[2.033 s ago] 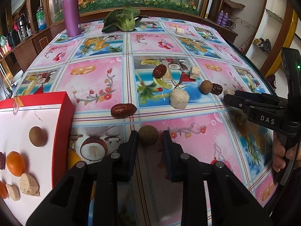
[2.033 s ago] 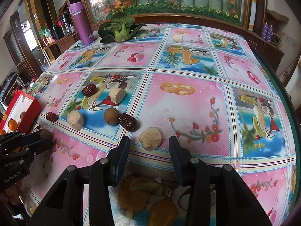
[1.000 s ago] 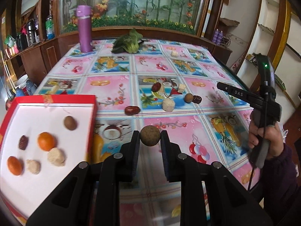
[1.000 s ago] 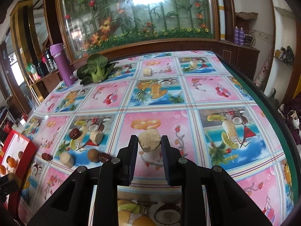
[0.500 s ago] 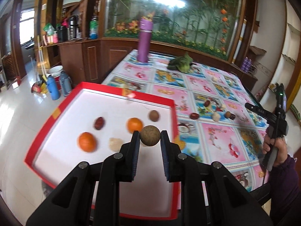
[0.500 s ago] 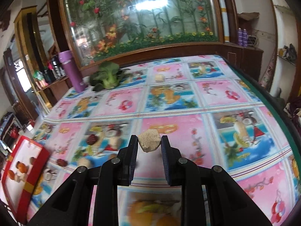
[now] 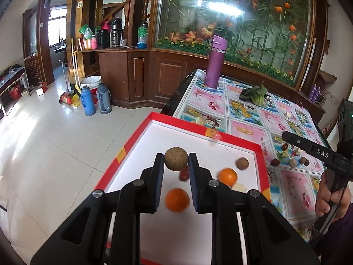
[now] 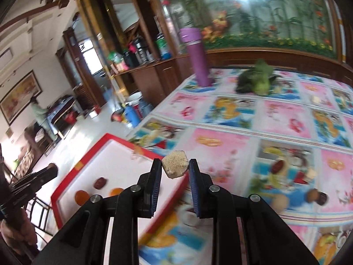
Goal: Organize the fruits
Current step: 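Carry the nut and cake over the white tray and open both tools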
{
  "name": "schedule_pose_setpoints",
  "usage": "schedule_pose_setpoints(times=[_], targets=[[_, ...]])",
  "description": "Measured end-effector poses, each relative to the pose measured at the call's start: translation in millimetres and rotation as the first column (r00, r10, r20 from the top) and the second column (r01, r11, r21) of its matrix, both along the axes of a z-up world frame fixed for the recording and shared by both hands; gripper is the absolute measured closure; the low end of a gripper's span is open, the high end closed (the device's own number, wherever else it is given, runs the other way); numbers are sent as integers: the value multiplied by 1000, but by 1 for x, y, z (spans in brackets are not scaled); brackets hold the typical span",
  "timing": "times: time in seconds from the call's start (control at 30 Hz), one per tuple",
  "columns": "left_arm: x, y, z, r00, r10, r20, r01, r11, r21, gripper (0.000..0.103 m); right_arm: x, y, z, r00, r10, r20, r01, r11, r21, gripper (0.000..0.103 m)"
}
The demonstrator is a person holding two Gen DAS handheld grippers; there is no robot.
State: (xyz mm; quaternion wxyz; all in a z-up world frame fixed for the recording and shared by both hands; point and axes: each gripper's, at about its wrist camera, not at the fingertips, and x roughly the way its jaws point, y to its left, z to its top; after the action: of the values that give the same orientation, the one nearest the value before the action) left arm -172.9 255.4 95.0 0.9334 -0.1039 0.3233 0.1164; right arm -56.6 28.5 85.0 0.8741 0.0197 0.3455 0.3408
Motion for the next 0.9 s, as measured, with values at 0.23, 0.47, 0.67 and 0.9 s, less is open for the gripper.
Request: schedule_pose_setpoints(times=[0.23, 0.47, 0.67, 0.9], targets=[[38, 17, -20, 995, -14, -95, 9, 998, -59, 79, 1, 79, -12, 991, 121, -55, -126, 987, -98, 79], [59, 25, -41, 981, -15, -193, -3, 996, -93, 79, 7, 122, -37, 981, 135, -138, -162, 963, -213, 79], [65, 32, -56, 968, -12, -251, -20, 992, -123, 79, 15, 136, -56, 969, 130, -210, -184, 946, -265, 79], [66, 36, -64, 958, -1, -285, -38, 990, -132, 79, 12, 141, -60, 970, 126, -210, -186, 937, -295, 79]])
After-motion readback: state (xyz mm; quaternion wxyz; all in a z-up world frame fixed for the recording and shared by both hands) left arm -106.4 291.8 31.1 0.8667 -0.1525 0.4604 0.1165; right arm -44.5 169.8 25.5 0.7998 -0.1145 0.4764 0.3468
